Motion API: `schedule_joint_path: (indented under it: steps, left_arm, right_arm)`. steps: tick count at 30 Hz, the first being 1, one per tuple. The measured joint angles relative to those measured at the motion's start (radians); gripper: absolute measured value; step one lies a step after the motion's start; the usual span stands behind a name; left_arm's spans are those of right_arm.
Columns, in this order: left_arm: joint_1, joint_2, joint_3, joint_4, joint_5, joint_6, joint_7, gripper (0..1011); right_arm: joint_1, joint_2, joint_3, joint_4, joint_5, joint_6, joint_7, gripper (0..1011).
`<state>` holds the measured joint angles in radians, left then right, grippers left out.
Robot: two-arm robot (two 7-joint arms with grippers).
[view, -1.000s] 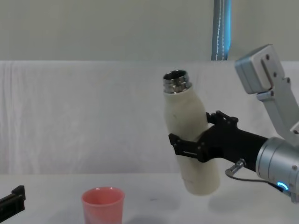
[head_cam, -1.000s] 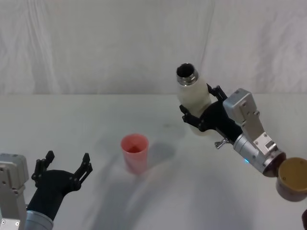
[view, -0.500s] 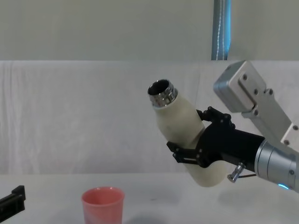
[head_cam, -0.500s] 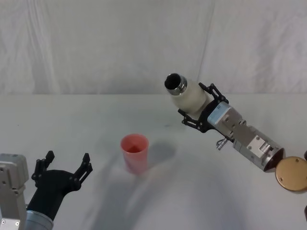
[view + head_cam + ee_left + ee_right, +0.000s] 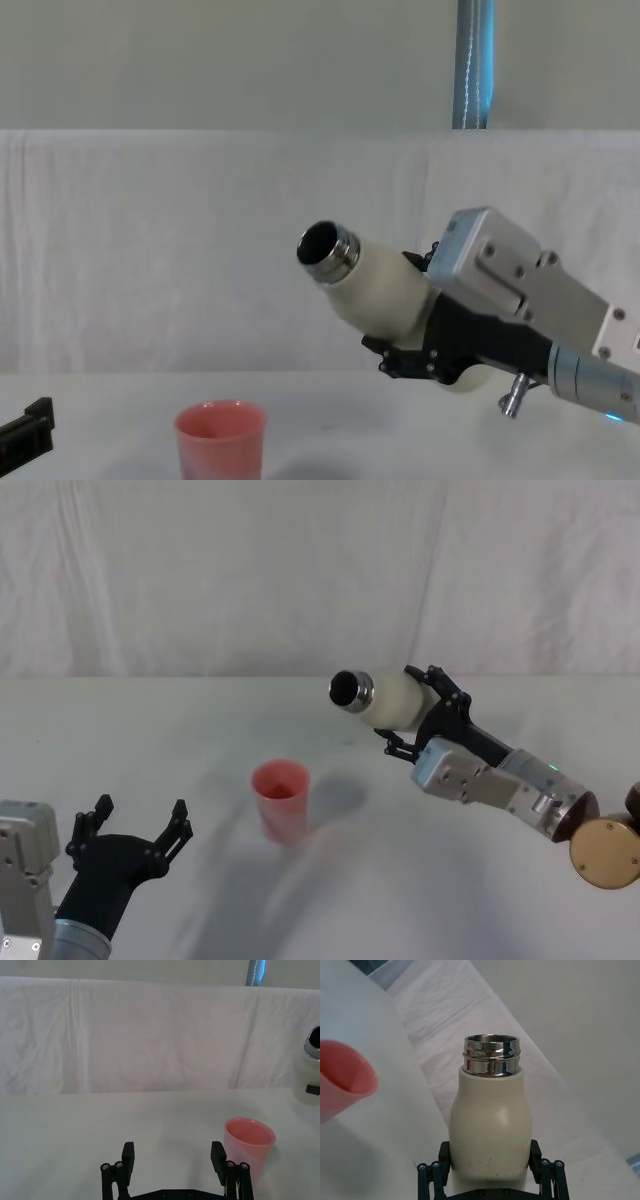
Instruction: Grasp the thermos with one hand and pour water into the cup lid.
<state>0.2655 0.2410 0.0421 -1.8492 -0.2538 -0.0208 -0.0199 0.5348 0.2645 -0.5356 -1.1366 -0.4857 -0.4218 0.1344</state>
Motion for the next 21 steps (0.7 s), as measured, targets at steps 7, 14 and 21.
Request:
schedule_joint_path:
  steps: [7,14,21]
  left_arm:
    - [0.000,0.000,0.000,0.000,0.000,0.000,0.000,1001]
    - [0.000,0.000,0.000,0.000,0.000,0.000,0.000,1001]
    - [0.000,0.000,0.000,0.000,0.000,0.000,0.000,1001]
  right_arm:
    - [0.012,0.004,-0.029,0.024,-0.067,-0.007,-0.041,950]
    - [0.023,-0.008,-0.041,0.058,-0.100,0.015,-0.072,950]
    - [0.045,-0.023,-0.058,0.093,-0.128,0.023,-0.094,950]
